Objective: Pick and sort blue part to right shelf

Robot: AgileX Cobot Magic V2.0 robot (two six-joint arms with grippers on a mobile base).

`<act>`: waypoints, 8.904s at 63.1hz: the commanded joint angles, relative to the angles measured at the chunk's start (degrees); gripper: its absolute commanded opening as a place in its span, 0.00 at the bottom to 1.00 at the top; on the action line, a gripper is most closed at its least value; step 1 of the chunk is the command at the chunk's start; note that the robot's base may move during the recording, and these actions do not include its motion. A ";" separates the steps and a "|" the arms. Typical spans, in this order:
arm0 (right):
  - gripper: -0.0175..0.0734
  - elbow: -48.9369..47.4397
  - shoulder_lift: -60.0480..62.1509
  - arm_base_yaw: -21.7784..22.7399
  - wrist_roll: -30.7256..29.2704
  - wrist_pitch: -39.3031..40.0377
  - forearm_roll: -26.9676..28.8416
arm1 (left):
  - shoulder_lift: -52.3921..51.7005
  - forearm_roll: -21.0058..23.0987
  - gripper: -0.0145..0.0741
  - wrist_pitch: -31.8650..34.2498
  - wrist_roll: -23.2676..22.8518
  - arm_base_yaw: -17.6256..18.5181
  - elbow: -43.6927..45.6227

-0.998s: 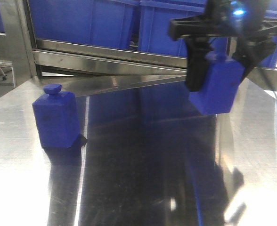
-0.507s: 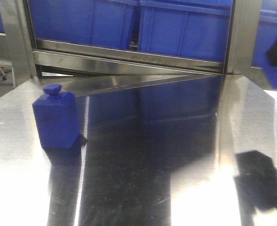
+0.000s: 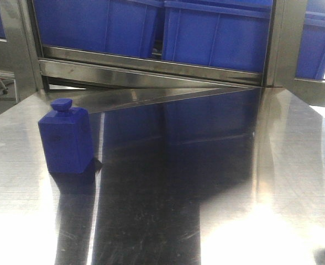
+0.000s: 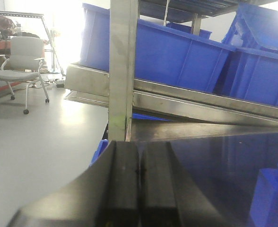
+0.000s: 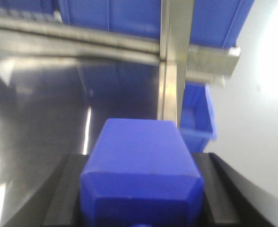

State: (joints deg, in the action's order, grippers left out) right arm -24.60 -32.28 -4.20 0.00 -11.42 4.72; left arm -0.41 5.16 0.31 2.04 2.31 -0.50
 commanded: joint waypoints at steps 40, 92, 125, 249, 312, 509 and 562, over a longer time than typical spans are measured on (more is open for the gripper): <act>0.68 -0.51 12.62 0.42 -0.54 4.93 -5.78 | -1.10 0.34 0.30 4.84 -0.35 0.02 -1.27; 0.68 -0.51 12.62 0.42 -0.54 4.93 -5.78 | 1.47 -0.03 0.30 1.62 -1.44 0.24 2.34; 0.68 -0.51 12.62 0.42 -0.54 4.93 -5.78 | 36.08 -0.75 0.30 -11.33 -4.42 7.75 27.99; 0.68 -0.51 12.62 0.42 -0.54 4.93 -5.78 | 95.16 -5.16 0.94 -65.89 -28.36 28.09 84.54; 0.68 -0.51 12.62 0.42 -0.54 4.93 -5.78 | 102.23 -3.87 0.87 -67.14 -28.36 27.38 84.70; 0.68 -0.51 12.62 0.42 -0.54 4.93 -5.78 | 18.44 9.68 0.62 -19.08 8.11 -2.61 34.08; 0.68 -0.51 12.62 0.42 -0.54 4.93 -5.78 | 18.44 9.68 0.62 -19.08 8.11 -2.61 34.08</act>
State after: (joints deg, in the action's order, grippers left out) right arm -23.34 -19.31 -4.20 0.00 -11.73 -0.40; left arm 17.55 13.77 -23.72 9.96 -0.31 31.99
